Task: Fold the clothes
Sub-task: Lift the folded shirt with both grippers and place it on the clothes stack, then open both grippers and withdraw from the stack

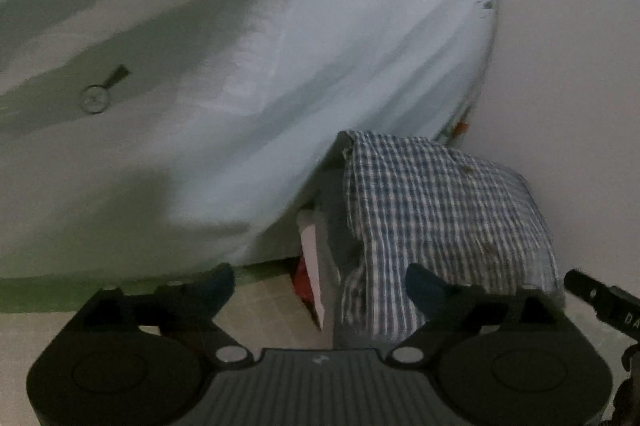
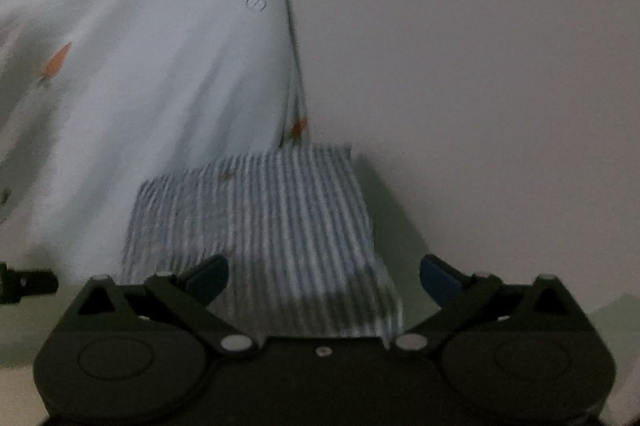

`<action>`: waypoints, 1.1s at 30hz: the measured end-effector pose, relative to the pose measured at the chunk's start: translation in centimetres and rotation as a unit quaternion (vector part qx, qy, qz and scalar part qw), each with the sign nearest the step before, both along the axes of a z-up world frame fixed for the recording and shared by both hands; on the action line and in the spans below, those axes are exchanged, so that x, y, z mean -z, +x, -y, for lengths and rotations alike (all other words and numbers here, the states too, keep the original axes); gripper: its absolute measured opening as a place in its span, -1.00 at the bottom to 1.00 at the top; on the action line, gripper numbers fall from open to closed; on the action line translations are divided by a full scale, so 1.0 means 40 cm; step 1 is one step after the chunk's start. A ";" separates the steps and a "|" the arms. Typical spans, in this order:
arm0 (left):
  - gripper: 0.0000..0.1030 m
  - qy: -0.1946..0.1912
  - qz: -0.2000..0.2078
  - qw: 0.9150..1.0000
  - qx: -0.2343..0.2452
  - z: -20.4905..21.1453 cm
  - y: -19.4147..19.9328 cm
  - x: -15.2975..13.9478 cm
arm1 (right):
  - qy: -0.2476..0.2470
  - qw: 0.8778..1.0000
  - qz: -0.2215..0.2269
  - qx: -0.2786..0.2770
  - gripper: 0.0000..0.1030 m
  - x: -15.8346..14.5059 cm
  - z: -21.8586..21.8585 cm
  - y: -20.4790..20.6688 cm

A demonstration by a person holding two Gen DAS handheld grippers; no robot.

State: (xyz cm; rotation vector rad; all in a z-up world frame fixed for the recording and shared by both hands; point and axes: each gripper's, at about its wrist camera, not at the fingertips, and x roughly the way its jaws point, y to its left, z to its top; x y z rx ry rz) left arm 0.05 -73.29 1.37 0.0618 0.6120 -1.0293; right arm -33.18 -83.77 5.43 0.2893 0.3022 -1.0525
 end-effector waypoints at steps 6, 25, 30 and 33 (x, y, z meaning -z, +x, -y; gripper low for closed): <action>0.97 0.014 0.025 1.000 0.001 -0.140 -0.110 0.017 | 0.026 0.999 -0.026 -0.029 0.99 0.015 -0.146 -0.063; 0.99 0.100 0.074 0.989 0.078 -0.312 -0.348 0.119 | 0.111 0.991 -0.062 -0.035 0.98 0.116 -0.389 -0.248; 0.99 0.100 0.078 0.988 0.087 -0.315 -0.361 0.118 | 0.106 0.992 -0.060 -0.028 0.98 0.107 -0.398 -0.256; 0.99 0.098 0.080 0.988 0.091 -0.316 -0.364 0.116 | 0.109 0.992 -0.055 -0.022 0.98 0.105 -0.395 -0.263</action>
